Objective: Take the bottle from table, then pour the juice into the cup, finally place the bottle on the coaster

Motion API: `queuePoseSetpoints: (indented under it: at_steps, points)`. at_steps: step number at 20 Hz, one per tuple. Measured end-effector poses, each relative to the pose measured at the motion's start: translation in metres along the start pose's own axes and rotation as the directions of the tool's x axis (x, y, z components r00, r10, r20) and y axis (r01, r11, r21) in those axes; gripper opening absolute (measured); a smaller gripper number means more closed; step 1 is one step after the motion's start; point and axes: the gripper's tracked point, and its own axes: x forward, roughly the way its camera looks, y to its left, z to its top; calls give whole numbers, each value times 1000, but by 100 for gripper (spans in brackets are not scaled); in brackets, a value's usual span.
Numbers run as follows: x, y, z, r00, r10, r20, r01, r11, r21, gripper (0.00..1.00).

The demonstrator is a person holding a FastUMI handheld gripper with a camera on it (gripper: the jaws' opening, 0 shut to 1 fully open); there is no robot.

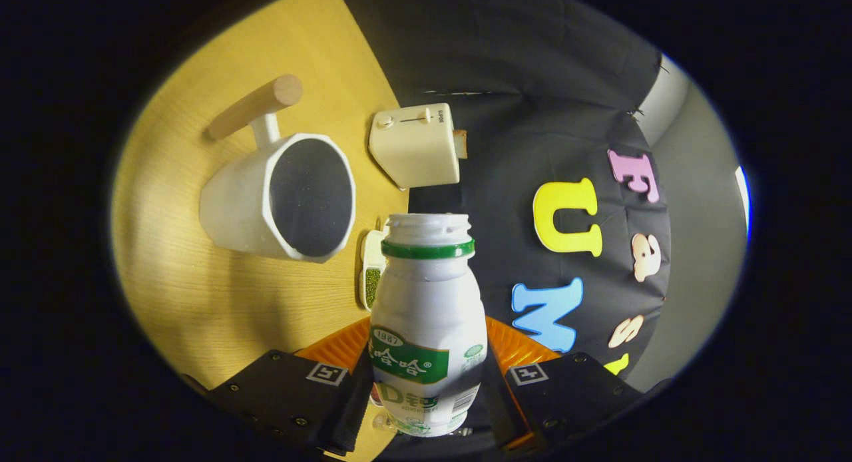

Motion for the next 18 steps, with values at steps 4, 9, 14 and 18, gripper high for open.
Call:
queuePoseSetpoints:
  at_steps: [4,9,14,18]
  points:
    - [-6,-11,-18,1000,-21,1,20,982,189,74]
    - [-10,-20,-48,999,-37,6,29,851,525,74]
    - [-13,-29,-68,997,-59,48,2,649,761,73]
    - [-14,-35,-77,995,-80,67,-12,549,836,73]
